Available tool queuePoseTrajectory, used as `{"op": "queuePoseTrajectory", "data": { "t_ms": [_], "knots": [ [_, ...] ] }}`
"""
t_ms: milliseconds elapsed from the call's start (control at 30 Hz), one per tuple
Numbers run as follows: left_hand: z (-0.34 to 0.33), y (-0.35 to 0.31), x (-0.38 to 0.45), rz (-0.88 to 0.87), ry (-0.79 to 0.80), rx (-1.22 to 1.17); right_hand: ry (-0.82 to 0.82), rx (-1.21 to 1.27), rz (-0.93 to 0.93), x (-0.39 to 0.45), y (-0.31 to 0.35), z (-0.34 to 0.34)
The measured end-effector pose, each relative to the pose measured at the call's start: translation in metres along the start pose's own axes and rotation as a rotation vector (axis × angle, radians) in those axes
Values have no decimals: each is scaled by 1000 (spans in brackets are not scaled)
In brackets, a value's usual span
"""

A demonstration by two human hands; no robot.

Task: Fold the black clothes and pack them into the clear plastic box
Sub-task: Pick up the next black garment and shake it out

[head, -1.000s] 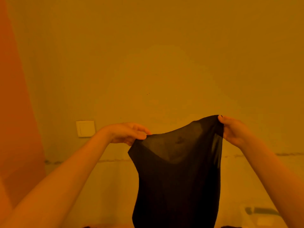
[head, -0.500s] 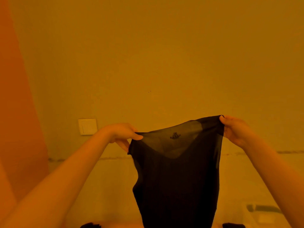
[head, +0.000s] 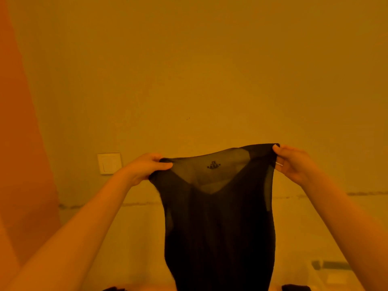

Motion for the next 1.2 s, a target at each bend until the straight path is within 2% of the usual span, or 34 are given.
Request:
{"op": "queuePoseTrajectory", "data": {
  "t_ms": [133, 233, 333, 400, 633, 733, 967, 1100, 1200],
  "knots": [
    [5, -24, 4, -165, -100, 56, -37, -26, 33, -1, 10, -2],
    [12, -38, 4, -210, -93, -25, -36, -91, -8, -3, 8, 8],
    [17, -50, 3, -226, -117, -2, 10, -271, -90, -8, -4, 21],
    [15, -61, 3, -247, -122, 55, 77, -350, -104, -10, -11, 25],
    [3, -88, 3, -276, -151, 140, 431, -311, -213, -12, -23, 30],
    [5, -90, 1, -256, -175, 200, 506, -362, -287, -15, -19, 28],
    [13, -93, -7, -273, -227, 169, 487, -190, -298, -15, -11, 11],
    [15, -93, -11, -264, -221, 152, 493, -297, -325, -12, -6, 11],
    [14, -92, -12, -258, -218, 131, 538, -260, -288, -14, 3, 9]
  ]
}}
Point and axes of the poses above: each hand's wrist, its own x-axis towards the middle knuckle, its own z-axis out of the back of the hand, y = z × x, the point moved 3 cm from there along x, towards the middle knuckle, and after that the axes turned 15 degrees about y, right-handed, at the moved point
